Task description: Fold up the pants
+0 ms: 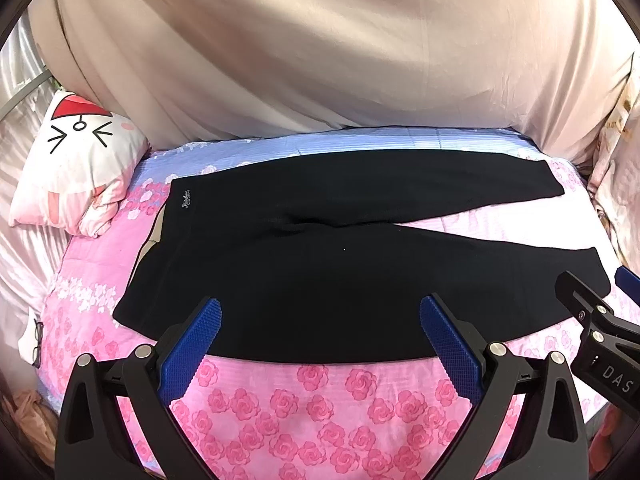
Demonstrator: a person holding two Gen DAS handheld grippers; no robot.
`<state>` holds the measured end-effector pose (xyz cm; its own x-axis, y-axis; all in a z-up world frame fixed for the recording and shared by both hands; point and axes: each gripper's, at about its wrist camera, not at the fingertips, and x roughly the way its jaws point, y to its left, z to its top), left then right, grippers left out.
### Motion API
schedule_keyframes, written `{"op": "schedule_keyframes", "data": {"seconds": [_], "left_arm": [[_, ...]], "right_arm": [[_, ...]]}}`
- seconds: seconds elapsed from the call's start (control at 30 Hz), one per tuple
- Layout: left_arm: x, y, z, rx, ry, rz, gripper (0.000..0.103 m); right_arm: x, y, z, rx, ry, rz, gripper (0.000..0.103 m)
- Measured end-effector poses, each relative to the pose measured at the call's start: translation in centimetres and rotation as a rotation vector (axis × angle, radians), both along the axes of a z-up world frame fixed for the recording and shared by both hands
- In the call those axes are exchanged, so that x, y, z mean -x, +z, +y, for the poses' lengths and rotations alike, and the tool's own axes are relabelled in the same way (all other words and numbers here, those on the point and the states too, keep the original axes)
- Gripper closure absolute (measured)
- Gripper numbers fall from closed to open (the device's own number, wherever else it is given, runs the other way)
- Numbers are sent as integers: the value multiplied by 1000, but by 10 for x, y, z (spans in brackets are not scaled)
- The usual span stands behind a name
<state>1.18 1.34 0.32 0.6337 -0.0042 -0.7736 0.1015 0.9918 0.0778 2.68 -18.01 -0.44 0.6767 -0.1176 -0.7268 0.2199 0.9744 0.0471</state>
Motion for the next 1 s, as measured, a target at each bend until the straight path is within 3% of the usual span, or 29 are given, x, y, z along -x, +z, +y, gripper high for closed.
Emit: {"op": "schedule_keyframes", "data": {"seconds": [0.8,0.9,1.0], "left_arm": [[-16,-9,-4,-14,10,27,5],[-26,-15,2,-23,22,36,5],[-58,-23,26,16,61,51,5]], "right_arm": [[-13,-14,-6,-10,7,43,5],[-23,-19,-14,-42,27,55,5],[-45,-24,-45,-49,37,40,5]]}}
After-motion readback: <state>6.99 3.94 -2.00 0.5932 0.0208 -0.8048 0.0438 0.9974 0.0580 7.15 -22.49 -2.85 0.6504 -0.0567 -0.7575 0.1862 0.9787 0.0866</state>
